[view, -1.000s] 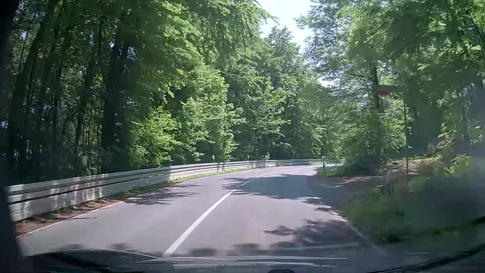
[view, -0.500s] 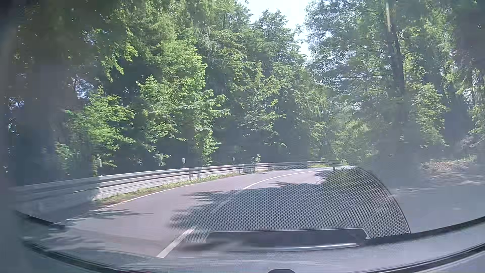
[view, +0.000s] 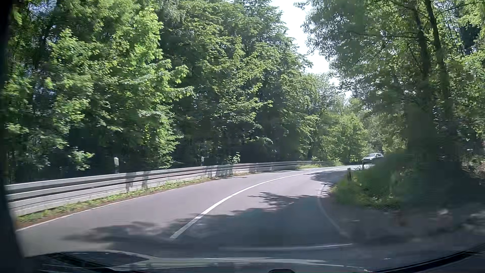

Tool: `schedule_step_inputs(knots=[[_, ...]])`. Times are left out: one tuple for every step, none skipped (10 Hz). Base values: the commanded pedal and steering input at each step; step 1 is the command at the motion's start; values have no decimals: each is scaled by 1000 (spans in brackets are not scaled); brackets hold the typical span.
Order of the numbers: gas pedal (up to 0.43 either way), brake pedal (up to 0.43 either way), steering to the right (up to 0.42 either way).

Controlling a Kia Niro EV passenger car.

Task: Follow the waypoints while adhering to traffic rules and regulations

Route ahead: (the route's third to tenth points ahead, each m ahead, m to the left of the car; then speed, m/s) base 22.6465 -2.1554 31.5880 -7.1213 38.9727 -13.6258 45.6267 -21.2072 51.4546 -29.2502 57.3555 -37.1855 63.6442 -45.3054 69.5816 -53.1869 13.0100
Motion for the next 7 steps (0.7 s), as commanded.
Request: schedule_step_inputs(knots=[[157, 0, 68], [150, 0, 68], [150, 0, 70], [150, 0, 76], [150, 0, 84], [150, 0, 90], [157, 0, 96]])
